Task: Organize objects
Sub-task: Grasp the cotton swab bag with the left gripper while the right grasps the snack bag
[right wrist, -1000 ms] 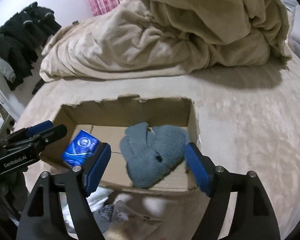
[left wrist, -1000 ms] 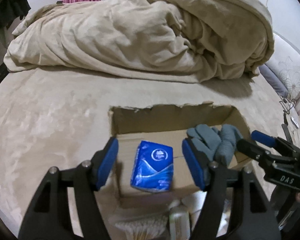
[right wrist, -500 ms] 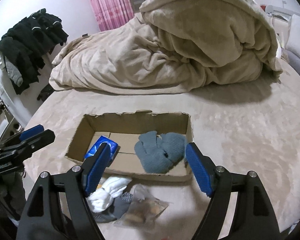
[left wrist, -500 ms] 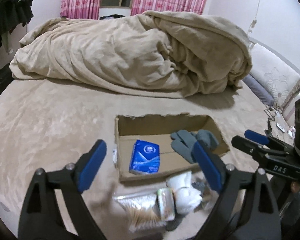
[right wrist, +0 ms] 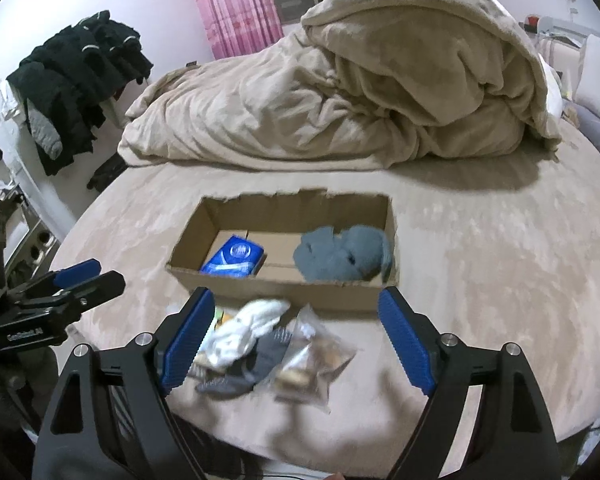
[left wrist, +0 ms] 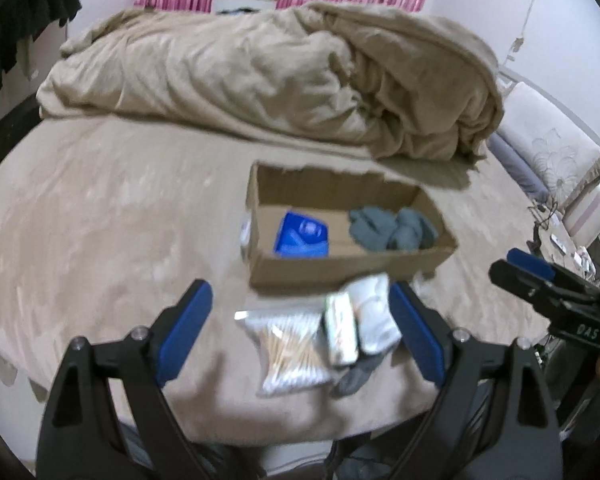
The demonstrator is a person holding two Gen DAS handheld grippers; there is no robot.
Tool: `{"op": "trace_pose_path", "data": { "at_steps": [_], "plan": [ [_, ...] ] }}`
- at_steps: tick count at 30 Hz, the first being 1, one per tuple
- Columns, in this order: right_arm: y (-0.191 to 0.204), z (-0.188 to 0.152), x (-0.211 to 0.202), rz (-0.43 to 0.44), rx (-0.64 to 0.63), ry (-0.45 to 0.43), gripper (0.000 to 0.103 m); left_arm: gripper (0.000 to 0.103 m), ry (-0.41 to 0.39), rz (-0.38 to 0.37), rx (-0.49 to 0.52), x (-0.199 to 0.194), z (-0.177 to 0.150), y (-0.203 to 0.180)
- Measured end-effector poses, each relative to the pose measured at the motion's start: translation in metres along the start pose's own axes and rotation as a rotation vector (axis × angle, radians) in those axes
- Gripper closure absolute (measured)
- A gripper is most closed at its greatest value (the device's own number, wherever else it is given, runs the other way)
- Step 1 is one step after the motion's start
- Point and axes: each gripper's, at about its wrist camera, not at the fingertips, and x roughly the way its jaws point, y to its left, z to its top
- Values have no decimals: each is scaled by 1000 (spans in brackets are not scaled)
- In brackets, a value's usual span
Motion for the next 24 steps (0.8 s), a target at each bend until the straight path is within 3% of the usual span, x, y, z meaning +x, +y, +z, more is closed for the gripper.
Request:
{"op": "trace_pose_path", "data": {
  "at_steps": [12,17,24],
  "plan": [
    [-3,-41,30,-10,22,95,17,12,130,27,-43,35,-46,14],
    [-6,-47,42,-5,28,117,17,12,138,63,-10,50,-52,14],
    [-10,-53,57,-25,32,131,17,12,163,54,-5,73,-49,14]
  ]
}}
